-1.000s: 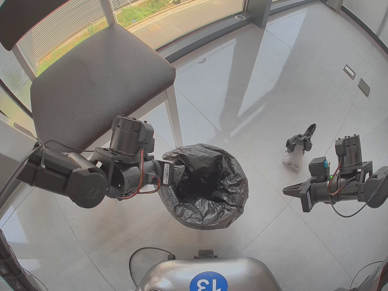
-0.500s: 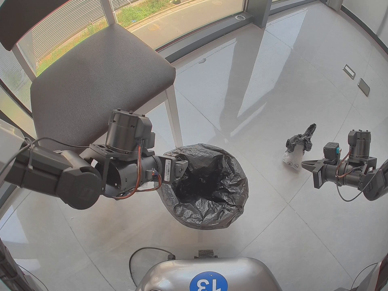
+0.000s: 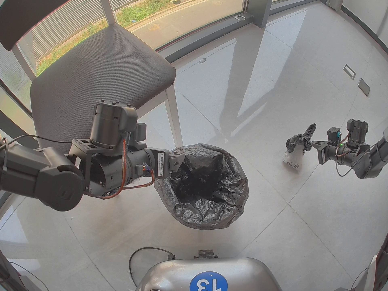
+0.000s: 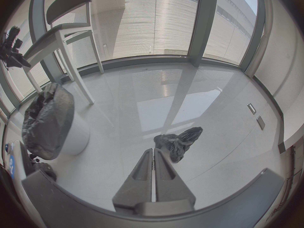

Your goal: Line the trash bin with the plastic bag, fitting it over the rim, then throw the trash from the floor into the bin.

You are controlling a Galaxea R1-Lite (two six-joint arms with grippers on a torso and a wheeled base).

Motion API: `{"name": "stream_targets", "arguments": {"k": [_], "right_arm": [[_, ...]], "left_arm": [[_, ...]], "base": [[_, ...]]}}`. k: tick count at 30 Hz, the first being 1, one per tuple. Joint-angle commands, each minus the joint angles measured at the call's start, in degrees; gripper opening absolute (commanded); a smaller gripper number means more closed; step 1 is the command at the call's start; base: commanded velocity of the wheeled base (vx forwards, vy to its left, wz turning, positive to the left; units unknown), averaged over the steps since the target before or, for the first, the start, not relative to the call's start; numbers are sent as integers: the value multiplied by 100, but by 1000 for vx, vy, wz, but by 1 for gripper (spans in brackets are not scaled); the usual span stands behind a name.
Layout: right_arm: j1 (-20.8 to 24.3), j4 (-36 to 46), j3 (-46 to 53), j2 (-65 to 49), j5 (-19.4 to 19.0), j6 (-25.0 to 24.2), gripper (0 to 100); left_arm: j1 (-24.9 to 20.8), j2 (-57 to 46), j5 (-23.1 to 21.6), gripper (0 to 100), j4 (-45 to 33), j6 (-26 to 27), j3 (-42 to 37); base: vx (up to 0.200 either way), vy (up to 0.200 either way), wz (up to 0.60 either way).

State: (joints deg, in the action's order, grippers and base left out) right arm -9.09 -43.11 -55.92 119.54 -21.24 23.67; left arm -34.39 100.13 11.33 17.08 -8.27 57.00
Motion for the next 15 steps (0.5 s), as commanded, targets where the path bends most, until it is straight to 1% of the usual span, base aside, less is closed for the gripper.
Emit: {"name": "stream_targets", "arguments": {"k": [1, 3, 5, 6, 11, 15], "right_arm": [[-154, -145, -807, 931, 5, 6, 0], [-189, -154, -1105, 1133, 5, 6, 0], [-189, -154, -1105, 1133, 5, 6, 0], [-277, -154, -1466, 1440, 14, -3, 0], [-462, -163, -1967, 1906, 14, 14, 0], [-470, -119, -2345, 2249, 5, -38, 0]], "left_arm": [[-6, -214, 1, 100, 50, -17, -31], [-6, -231, 1, 100, 85, -17, -31], [-6, -231, 1, 100, 85, -17, -31], [-6, -249, 1, 100, 85, -8, -23], [-85, -231, -8, 100, 147, -26, 4], [-156, -170, -16, 100, 199, -17, 39]], "base": [[0, 0, 0], [0, 0, 0], [0, 0, 0], [0, 0, 0], [0, 0, 0], [0, 0, 0]]}}
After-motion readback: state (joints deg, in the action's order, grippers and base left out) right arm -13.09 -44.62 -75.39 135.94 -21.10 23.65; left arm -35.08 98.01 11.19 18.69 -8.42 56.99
